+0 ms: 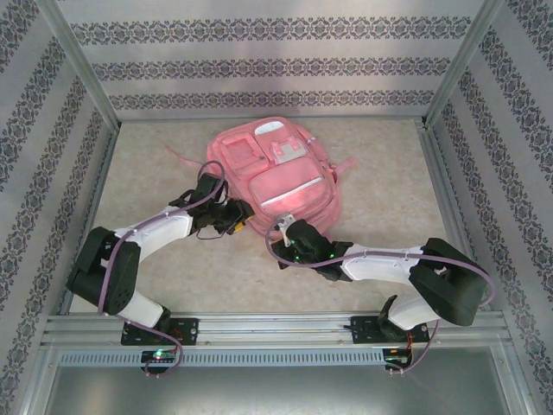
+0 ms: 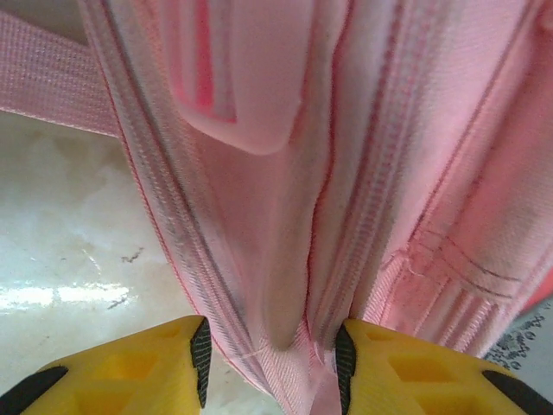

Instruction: Pack the student bag

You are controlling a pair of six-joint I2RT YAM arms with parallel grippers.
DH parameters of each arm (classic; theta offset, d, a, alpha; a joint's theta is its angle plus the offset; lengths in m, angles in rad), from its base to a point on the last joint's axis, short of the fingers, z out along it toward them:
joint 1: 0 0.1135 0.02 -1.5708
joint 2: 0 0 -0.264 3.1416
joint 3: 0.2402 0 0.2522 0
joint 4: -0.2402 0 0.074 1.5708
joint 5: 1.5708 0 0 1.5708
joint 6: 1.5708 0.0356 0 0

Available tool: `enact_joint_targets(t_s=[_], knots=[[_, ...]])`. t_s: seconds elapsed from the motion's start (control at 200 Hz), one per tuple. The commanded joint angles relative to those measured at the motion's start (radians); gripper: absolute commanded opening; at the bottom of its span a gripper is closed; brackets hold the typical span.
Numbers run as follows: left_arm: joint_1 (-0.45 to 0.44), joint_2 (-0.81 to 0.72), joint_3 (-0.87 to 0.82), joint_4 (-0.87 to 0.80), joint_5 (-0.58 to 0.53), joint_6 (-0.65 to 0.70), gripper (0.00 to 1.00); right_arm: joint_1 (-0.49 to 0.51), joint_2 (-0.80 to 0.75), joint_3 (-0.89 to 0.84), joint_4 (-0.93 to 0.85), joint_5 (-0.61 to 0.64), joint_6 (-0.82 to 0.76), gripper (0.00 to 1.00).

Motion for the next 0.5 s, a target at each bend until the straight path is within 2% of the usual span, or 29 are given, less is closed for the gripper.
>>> enact_joint_targets(t_s=[0.0,0.085,0.115,0.255,0.35,0.495], knots=[[-0.017,0.009,0.018,0.055,-0.025,0.017,0.47,0.008,-0.008,-0.003,0.026,0.014,0.013,0.0],[-0.018,0.013,0.015,0.079,-0.035,0.021,0.49,0.008,0.008,0.007,-0.006,0.018,0.02,0.0],[-0.017,0.017,0.017,0.088,-0.035,0.022,0.46,0.009,0.009,0.002,-0.004,0.02,0.025,0.0],[-0.017,0.044,0.026,0.118,-0.025,0.007,0.16,0.008,0.006,-0.013,-0.026,0.041,0.042,0.0],[-0.013,0.041,0.029,0.117,-0.042,0.002,0.0,0.008,-0.009,-0.032,-0.033,0.052,0.044,0.0],[0.01,0.012,0.029,0.094,-0.051,0.007,0.0,0.004,-0.039,-0.064,-0.048,0.068,0.047,0.0]])
